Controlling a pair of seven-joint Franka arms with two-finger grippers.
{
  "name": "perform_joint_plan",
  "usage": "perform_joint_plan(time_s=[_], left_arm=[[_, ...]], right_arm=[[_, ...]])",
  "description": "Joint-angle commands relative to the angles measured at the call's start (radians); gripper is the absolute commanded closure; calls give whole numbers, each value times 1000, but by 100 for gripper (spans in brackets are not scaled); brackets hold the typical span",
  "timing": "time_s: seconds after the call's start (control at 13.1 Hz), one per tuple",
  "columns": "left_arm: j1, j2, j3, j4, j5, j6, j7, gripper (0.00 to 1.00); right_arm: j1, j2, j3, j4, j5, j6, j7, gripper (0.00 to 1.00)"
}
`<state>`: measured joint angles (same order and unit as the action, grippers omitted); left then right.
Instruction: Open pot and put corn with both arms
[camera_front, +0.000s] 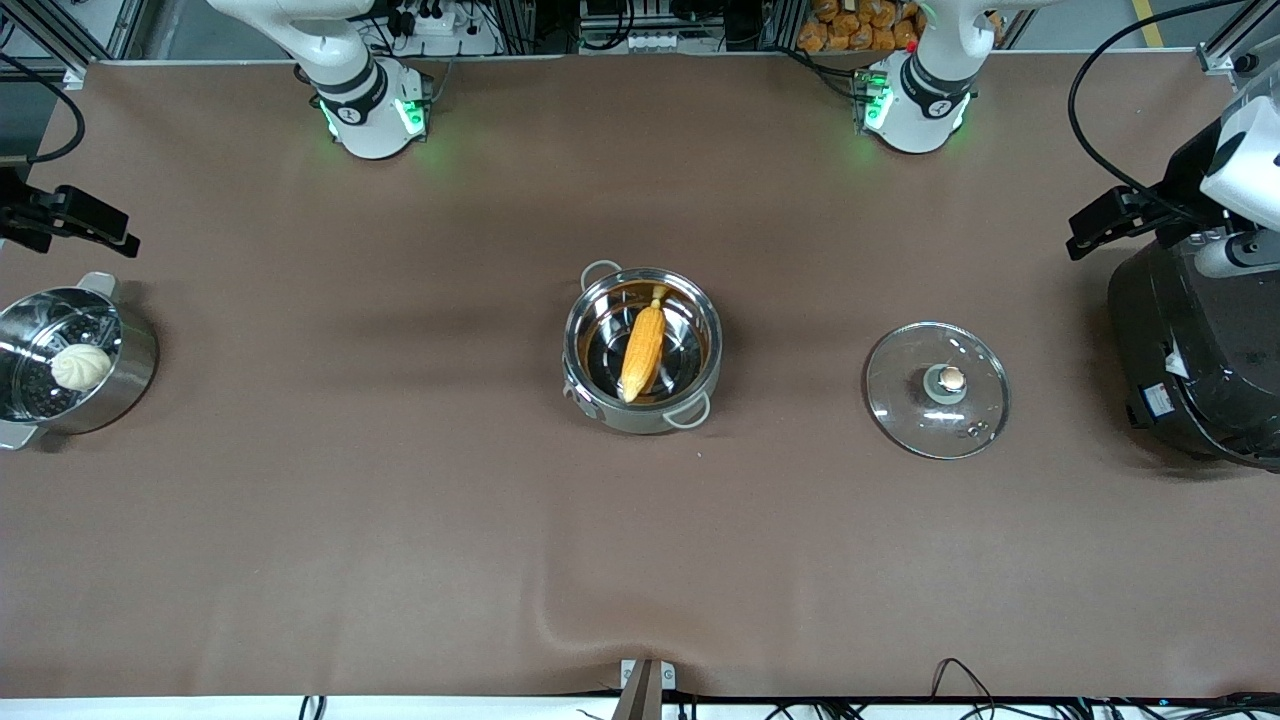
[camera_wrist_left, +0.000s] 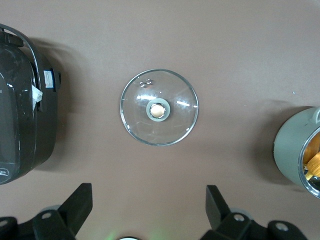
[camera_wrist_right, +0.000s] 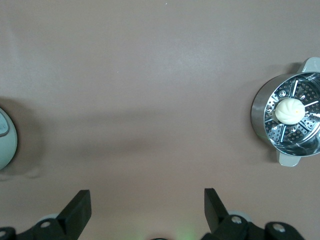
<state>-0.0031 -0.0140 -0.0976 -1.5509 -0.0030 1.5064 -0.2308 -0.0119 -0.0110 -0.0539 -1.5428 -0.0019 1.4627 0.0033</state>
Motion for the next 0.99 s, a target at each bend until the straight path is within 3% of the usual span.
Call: perform_joint_plan(time_s=[0.0, 0.91], left_arm=[[3, -9, 1, 11, -9, -23, 11, 0], [-2, -6, -7, 11, 49, -35, 36, 0]], right_arm=[[-14, -9, 16, -11, 19, 7, 17, 0], [-17, -9, 34, -11, 17, 2, 15, 0]])
